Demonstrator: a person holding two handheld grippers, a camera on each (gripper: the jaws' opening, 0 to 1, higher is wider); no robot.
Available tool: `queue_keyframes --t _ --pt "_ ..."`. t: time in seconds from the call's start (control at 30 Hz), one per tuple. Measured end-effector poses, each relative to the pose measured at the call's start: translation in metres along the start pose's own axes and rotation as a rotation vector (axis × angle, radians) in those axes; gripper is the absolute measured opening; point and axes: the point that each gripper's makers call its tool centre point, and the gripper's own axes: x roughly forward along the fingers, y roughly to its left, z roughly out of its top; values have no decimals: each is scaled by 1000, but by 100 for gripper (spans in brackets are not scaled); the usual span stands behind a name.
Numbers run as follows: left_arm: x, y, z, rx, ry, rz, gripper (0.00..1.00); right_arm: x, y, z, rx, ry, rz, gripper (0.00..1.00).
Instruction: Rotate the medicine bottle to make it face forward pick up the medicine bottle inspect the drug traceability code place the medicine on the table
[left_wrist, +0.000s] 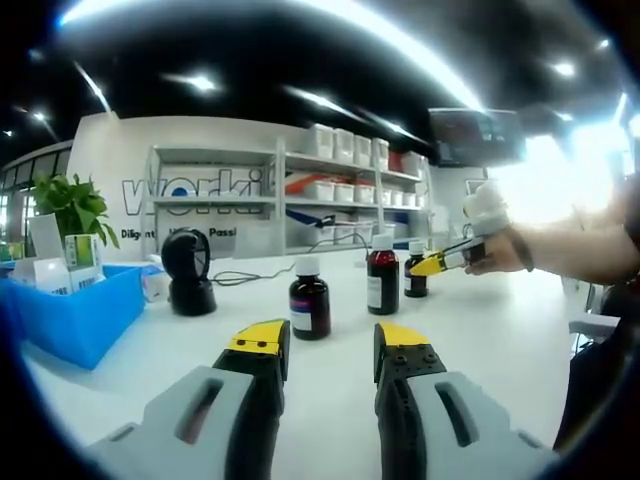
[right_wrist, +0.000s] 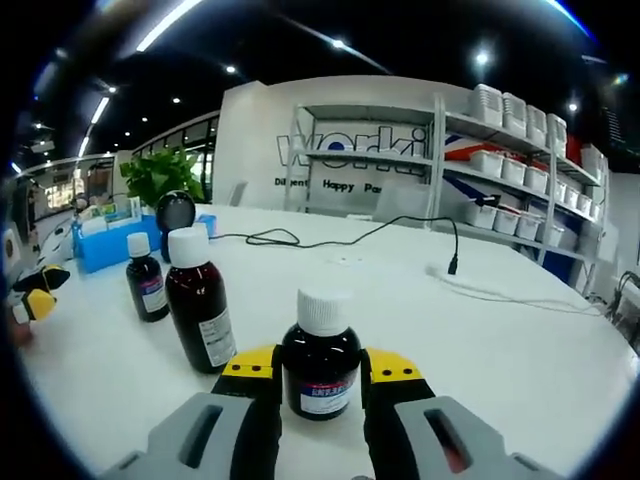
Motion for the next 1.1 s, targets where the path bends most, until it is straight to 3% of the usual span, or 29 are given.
queue_keyframes --t 0.13,0.2,0.3,0.43,0.53,0.87,1.1 --pt "0 1 0 -1 -2 2 26 1 -2 0 -3 -7 27 27" --pt "0 1 0 -1 -2 2 26 0 -6 4 26 -30 33 32" --pt "0 1 0 -1 -2 1 26 -3 -7 7 3 -45 44 38" --pt "0 0 0 0 -1 0 26 -9 1 17 0 -86 154 42" --pt "0 0 0 0 -2 1 26 -17 5 28 105 -115 211 46" --pt "1 -2 0 2 0 0 26 -16 -9 47 48 -137 268 49" --pt "0 -3 0 3 1 1 26 -10 9 40 -68 -100 379 52"
